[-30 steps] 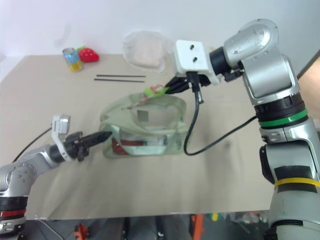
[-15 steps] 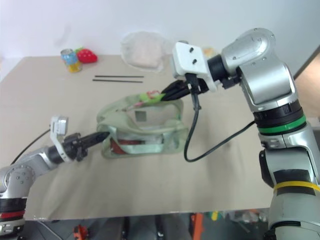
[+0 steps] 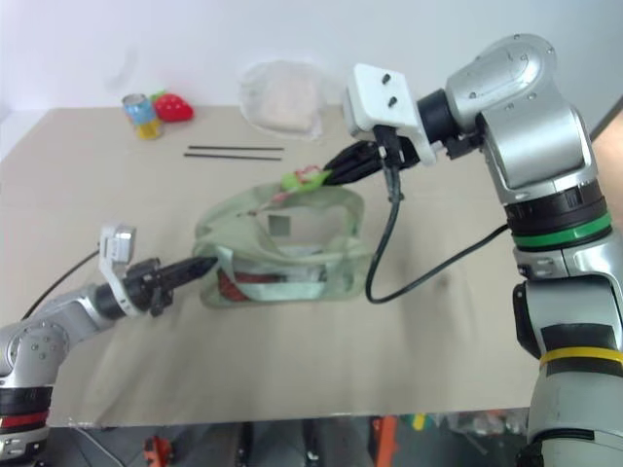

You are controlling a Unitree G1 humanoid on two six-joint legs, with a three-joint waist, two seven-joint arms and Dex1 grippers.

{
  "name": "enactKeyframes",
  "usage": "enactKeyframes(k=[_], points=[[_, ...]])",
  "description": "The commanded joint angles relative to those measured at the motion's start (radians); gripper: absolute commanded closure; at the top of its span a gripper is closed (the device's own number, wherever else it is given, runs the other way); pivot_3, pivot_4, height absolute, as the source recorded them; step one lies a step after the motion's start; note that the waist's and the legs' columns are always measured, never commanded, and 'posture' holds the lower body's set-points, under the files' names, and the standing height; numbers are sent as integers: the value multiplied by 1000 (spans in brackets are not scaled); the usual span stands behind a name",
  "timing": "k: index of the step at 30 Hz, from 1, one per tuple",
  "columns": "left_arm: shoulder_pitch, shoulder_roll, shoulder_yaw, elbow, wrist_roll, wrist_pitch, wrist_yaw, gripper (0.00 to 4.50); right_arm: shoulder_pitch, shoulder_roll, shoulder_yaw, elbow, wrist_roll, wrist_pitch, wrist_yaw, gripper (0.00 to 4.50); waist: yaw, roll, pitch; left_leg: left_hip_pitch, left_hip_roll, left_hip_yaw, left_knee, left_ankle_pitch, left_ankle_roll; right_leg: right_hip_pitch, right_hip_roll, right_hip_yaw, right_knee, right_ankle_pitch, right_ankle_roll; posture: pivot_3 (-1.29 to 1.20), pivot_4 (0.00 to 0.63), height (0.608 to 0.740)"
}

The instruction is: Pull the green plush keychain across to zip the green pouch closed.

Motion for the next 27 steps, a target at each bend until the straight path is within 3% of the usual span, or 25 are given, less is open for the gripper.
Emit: enactKeyframes(k=[1,6,11,17,27], points=[[30,6,18,50,31,14,38,4500,70,-7,-31,-168,78,138,-8,4477,0,0,-1,0,0,0,0,0,0,0,0,0,0,0,0,0,150,740],[28,2,17,48,30,12,42,4500,137,27,-13,-251,98,231,-71,4477,-5,0,-1,0,0,2,0,0,0,1,1,2,3,0,0,0,150,740],[37,4,20,43,27,14,41,4500,139,66,38,-166,-32,139,-165,4477,-6,0,-1,2,1,1,0,1,1,2,3,2,7,0,0,0,150,740],[30,2,18,46,29,18,40,4500,-29,91,4,62,-109,40,-180,4477,-9,1,-1,2,1,2,0,3,2,0,4,2,11,-1,-1,0,150,740],[34,-13,-3,44,31,12,42,4500,-255,66,35,309,-208,-205,-56,4477,-1,1,-1,2,-1,1,1,3,2,-1,0,1,10,-1,-2,0,150,740]])
